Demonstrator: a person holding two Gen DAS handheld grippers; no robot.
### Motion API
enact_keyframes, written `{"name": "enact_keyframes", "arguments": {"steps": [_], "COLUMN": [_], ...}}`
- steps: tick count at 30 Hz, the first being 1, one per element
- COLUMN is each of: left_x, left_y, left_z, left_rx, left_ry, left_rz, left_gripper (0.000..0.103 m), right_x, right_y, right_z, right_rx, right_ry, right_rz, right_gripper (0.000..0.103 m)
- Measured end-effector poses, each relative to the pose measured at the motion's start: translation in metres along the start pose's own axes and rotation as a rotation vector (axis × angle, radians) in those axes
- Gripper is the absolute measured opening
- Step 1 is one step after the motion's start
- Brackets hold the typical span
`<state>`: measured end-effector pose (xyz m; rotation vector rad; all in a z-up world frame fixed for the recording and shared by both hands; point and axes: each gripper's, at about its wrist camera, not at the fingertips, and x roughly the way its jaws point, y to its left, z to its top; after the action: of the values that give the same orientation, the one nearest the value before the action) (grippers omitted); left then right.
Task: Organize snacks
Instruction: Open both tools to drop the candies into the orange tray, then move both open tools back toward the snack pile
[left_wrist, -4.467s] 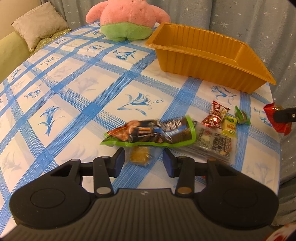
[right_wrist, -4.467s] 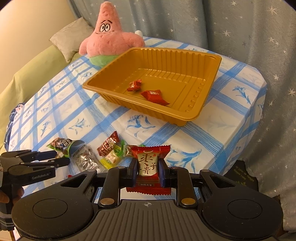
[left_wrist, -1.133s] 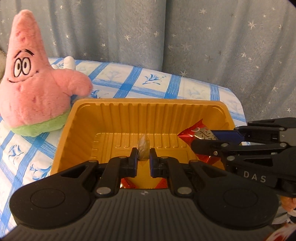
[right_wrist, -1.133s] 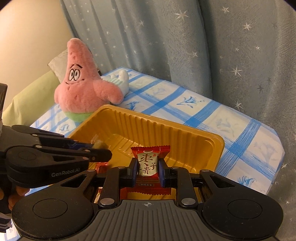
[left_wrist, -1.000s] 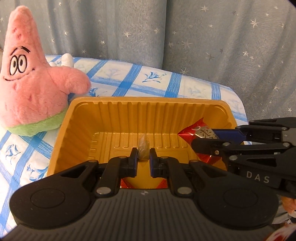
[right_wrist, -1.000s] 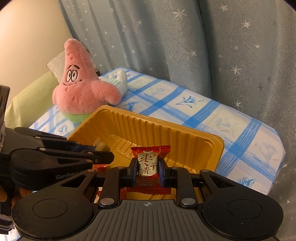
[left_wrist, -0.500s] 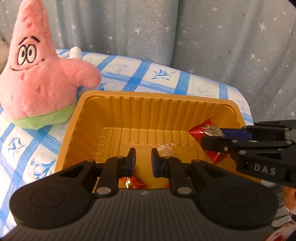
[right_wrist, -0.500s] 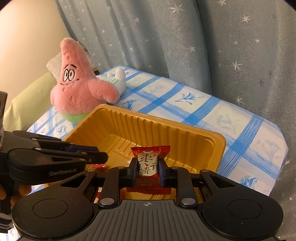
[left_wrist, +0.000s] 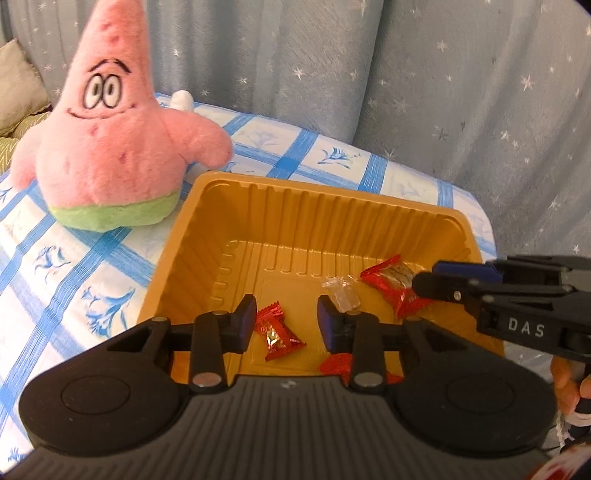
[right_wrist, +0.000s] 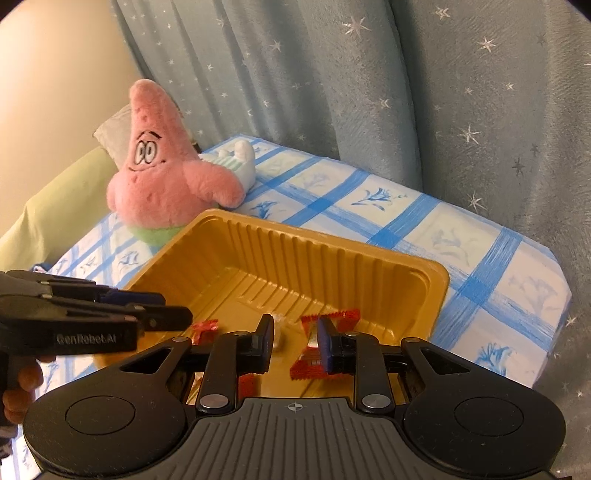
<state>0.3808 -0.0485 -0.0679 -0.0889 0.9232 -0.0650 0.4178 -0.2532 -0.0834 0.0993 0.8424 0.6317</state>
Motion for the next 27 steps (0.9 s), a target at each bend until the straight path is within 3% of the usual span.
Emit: {"name": "enact_keyframes", "arguments": {"steps": [2, 4, 12, 27], "left_x": [-0.01, -0.02, -0.067, -0.141], "left_y": [0.002, 0.003, 0.009, 0.001], "left_z": [-0.003, -0.007, -0.034, -0.103], "left_rx": [-0.015, -0.023, -0.087, -0.098], "left_ry": [-0.014, -0.025, -0.067, -0.109], "left_rz": [-0.004, 0.004, 0.004, 0.048], "left_gripper": [0.037, 0.037, 0.038, 0.038], "right_x": [-0.009, -0.02, -0.061, -0.126], "right_y": [0.001, 0.004, 0.01, 0.037], "right_z": [-0.005, -0.011, -0.028, -0.058], "right_rx": [0.0, 0.0, 0.035, 0.025], "right_ry": [-0.005, -0.024, -0.042, -0.061], "right_rz": [0.005, 0.008, 0.037, 0.076], "right_gripper": [0.046, 0.051, 0.051, 0.051]}}
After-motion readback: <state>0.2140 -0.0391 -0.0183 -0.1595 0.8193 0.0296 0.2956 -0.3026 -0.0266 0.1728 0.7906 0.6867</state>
